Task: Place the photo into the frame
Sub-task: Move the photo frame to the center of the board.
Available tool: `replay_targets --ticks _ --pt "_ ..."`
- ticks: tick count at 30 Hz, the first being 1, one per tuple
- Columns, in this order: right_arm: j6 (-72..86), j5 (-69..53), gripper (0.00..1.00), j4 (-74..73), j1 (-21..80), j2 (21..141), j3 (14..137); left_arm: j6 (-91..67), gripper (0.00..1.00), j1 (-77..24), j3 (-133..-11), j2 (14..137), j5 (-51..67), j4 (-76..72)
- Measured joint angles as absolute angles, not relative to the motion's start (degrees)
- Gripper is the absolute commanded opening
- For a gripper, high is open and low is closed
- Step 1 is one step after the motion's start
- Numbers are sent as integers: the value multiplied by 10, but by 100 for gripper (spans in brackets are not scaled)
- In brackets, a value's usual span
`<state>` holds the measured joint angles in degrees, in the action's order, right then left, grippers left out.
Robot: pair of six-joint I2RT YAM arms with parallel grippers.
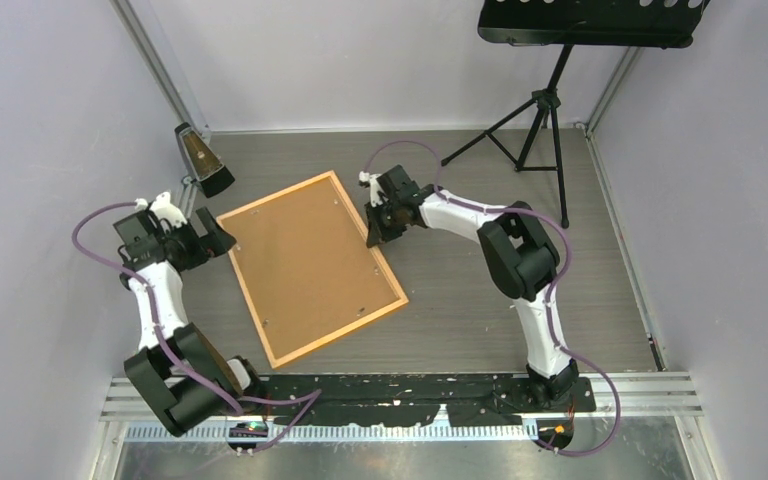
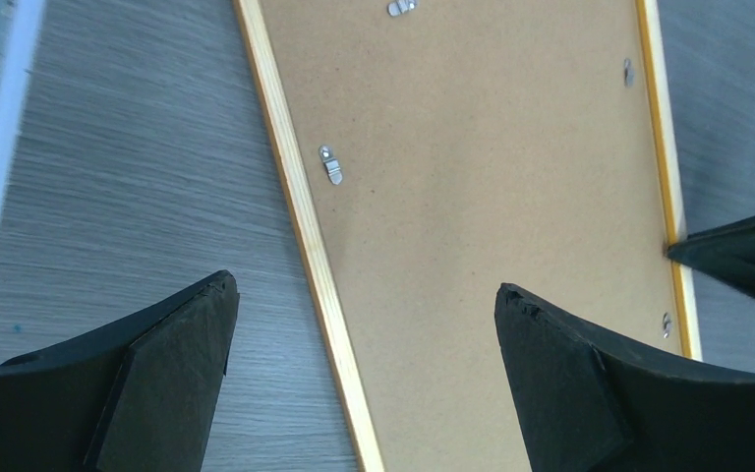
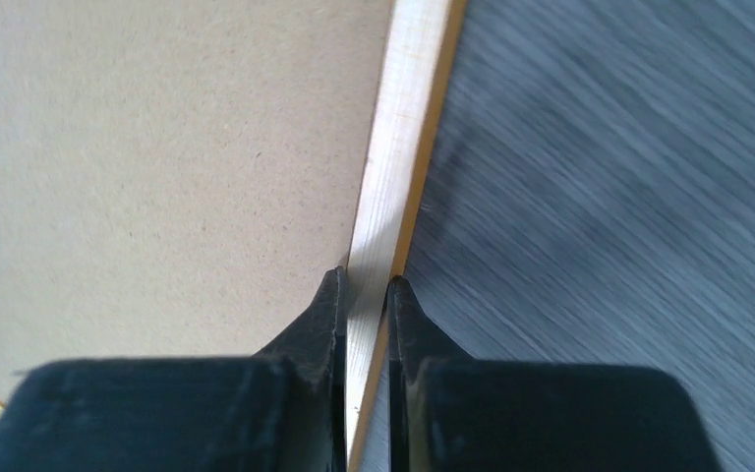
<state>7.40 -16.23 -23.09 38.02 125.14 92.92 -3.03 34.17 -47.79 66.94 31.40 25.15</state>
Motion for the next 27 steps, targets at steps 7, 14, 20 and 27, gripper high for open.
replay_targets --ticks 7,14,20,27 --pt "112 -159 6 -131 312 1159 768 6 100 289 -490 736 313 282" --pt "128 -136 6 -111 210 1023 592 47 100 172 -563 792 288 317" --pt "136 -130 34 -109 166 957 516 70 99 54 -681 878 240 364" --pt "111 -134 50 -131 163 956 518 40 99 -60 -889 1048 154 435"
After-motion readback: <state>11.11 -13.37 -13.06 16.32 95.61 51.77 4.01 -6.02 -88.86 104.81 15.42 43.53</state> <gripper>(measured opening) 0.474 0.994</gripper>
